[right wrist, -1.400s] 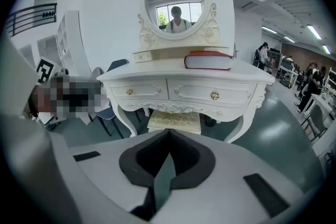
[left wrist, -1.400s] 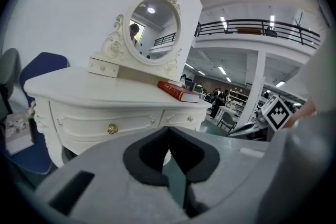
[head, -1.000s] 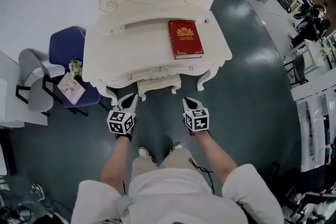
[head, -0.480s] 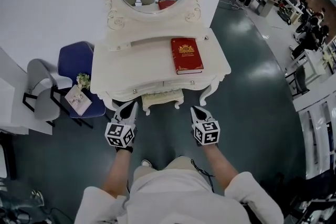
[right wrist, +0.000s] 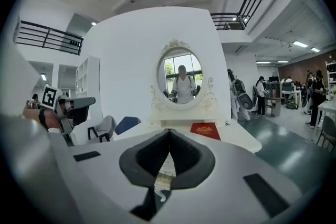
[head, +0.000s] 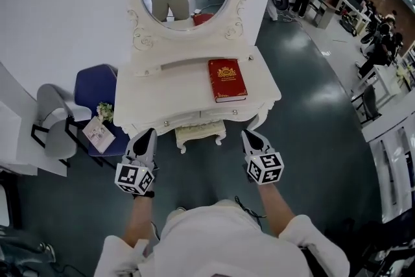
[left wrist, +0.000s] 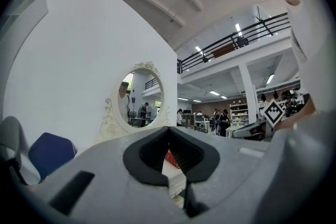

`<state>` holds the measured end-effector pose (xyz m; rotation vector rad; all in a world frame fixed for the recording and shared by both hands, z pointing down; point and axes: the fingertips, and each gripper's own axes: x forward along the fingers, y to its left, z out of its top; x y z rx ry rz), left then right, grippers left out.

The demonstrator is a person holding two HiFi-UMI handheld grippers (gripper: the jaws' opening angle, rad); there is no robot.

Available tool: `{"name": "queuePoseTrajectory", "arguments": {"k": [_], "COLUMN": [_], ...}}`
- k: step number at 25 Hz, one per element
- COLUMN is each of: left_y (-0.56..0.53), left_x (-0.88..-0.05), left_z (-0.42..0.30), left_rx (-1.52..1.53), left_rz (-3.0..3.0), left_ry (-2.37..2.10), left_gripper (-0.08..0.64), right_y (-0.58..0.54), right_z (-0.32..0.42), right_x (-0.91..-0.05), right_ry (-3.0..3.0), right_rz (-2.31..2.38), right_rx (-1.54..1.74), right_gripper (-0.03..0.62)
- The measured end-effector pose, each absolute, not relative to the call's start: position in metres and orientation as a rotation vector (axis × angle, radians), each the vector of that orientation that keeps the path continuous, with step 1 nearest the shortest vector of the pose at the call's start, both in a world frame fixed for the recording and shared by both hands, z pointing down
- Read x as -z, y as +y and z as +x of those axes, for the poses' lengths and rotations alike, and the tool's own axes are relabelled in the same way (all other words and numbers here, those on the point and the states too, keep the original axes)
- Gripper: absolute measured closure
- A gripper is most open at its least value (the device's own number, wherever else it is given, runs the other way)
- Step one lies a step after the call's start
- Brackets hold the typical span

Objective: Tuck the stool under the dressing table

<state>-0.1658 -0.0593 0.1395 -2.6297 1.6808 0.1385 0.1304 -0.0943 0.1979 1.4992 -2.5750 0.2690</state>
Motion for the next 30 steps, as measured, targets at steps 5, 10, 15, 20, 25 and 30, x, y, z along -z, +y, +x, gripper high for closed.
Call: {"name": "queuePoseTrajectory", "arguments": {"k": [5, 10, 15, 20, 25, 30], "left_y": [-0.044, -0.026, -0.014, -0.009, -0.012, -0.016], "left_x": [-0.111, -0.101, -0.094, -0.082, -0.075, -0.075], "left_z": [-0.175, -0.189, -0.197, -0.197, -0.195, -0.193], "left_rx": [-0.165, -0.162, -0.166, -0.185, -0.207, -0.208], "left_rz": [-2.551, -2.494, -2.455, -2.420, -2.413, -2.431], "left_ry": [1.682, 1.729, 1.787, 1.788, 1.775, 1.756], "left_gripper": [0.543, 0.543, 0.544, 0.543, 0.543, 0.543], "right_y": [-0.088, -0.080, -0.071, -0.065, -0.070, -0.072], "right_z": [0.136, 0.146, 0.155, 0.174, 0.177, 0.164], "right_x": [-0.173, -0.151, -0.134, -0.113, -0.105, -0.106], "right_ry": [-2.613, -2.626, -2.630, -2.639, -2.646, -2.659], "right_rz": [1.482, 1.510, 1.544, 1.601, 1.664, 1.661], "right_rx": [-0.231, -0.192, -0.170, -0.141, -0.124, -0.127], "right_gripper": [0.592, 0.592, 0.592, 0.592, 0.592, 0.592]}}
